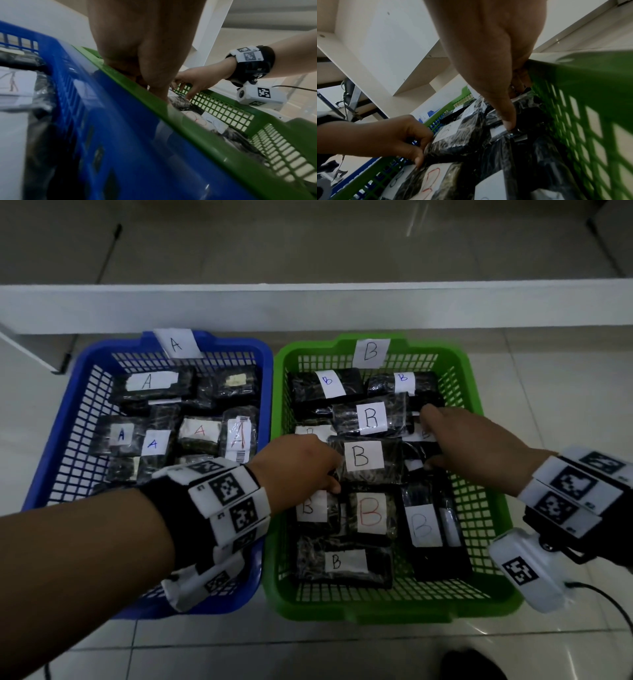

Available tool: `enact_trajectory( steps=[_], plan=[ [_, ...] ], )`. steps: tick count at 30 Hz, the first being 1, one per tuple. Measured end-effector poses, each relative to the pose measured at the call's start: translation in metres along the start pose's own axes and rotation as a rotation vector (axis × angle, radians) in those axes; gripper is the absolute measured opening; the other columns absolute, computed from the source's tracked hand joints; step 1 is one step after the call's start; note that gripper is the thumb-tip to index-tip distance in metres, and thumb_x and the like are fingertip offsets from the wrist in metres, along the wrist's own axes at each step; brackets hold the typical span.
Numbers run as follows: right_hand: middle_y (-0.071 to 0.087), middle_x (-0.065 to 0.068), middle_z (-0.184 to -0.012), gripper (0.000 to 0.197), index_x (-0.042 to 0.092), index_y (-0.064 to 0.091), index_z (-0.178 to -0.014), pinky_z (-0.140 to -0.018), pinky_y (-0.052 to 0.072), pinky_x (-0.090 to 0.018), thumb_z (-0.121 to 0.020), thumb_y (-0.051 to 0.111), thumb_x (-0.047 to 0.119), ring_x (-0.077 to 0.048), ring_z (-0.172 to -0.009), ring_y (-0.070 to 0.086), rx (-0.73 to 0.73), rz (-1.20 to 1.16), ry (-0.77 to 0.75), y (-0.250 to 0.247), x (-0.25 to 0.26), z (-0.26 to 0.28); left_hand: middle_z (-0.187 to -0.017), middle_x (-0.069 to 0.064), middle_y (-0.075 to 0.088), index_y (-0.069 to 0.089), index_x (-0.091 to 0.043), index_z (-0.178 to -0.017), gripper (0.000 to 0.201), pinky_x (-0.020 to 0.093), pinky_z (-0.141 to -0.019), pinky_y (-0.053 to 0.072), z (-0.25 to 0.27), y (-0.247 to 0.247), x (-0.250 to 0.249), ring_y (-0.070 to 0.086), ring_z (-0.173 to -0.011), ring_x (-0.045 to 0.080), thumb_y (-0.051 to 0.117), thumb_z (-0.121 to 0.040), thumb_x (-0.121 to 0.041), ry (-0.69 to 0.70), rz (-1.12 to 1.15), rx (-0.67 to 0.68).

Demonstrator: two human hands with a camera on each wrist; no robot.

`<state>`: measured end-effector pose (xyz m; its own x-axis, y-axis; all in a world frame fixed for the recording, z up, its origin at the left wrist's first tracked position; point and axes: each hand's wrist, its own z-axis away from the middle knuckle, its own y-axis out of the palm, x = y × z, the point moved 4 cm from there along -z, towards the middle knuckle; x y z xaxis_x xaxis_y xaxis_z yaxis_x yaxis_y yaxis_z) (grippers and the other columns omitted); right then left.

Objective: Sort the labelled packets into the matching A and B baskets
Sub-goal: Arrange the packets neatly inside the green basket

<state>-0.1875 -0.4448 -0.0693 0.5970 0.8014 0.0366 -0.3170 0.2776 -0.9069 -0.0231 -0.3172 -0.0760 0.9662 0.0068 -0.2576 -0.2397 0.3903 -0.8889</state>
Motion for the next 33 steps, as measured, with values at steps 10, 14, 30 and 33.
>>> enact_trajectory(
  steps=[10,14,30,33],
  plan=[
    [0.062,-0.009,-0.110,0.077,0.014,0.035,-0.123,-0.086,0.039,-0.038,-0.065,0.081,0.033,-0.027,-0.101,0.054,-0.020,0.101,0.016,-0.007,-0.002,-0.014,-0.067,-0.008,0.034,0.056,-0.015,-0.086,0.041,0.029,-0.057,0.041,-0.011,-0.008,-0.006,0.054,-0.076,0.019,0.062,-0.080,-0.055,0.027,-0.191,0.080],
    [0.064,-0.005,-0.111,0.083,0.018,0.033,-0.125,-0.092,0.027,-0.042,-0.060,0.082,0.038,-0.026,-0.111,0.048,-0.081,0.188,0.052,-0.008,-0.003,-0.014,-0.070,-0.008,0.050,0.053,-0.019,-0.077,0.032,0.027,-0.058,0.040,-0.017,-0.023,0.000,0.047,-0.067,0.009,0.069,-0.078,-0.046,0.054,-0.020,0.087],
    [0.059,-0.001,-0.117,0.073,0.027,0.044,-0.123,-0.092,0.025,-0.043,-0.063,0.078,0.050,-0.027,-0.113,0.044,-0.034,0.076,0.179,-0.009,-0.007,-0.009,-0.086,-0.008,0.060,0.053,-0.019,-0.088,0.011,0.025,-0.054,0.035,-0.028,-0.022,-0.004,0.054,-0.077,0.012,0.053,-0.088,-0.008,0.059,-0.063,0.027],
    [0.060,-0.002,-0.105,0.047,0.021,0.055,-0.104,-0.090,0.031,-0.041,-0.070,0.074,0.047,-0.025,-0.104,0.050,-0.219,0.023,0.156,-0.030,0.002,0.012,-0.087,-0.002,0.050,0.057,-0.016,-0.091,0.003,0.031,-0.062,0.043,-0.019,-0.031,-0.016,0.054,-0.082,0.020,0.055,-0.089,-0.016,0.146,-0.172,-0.038]
  ],
)
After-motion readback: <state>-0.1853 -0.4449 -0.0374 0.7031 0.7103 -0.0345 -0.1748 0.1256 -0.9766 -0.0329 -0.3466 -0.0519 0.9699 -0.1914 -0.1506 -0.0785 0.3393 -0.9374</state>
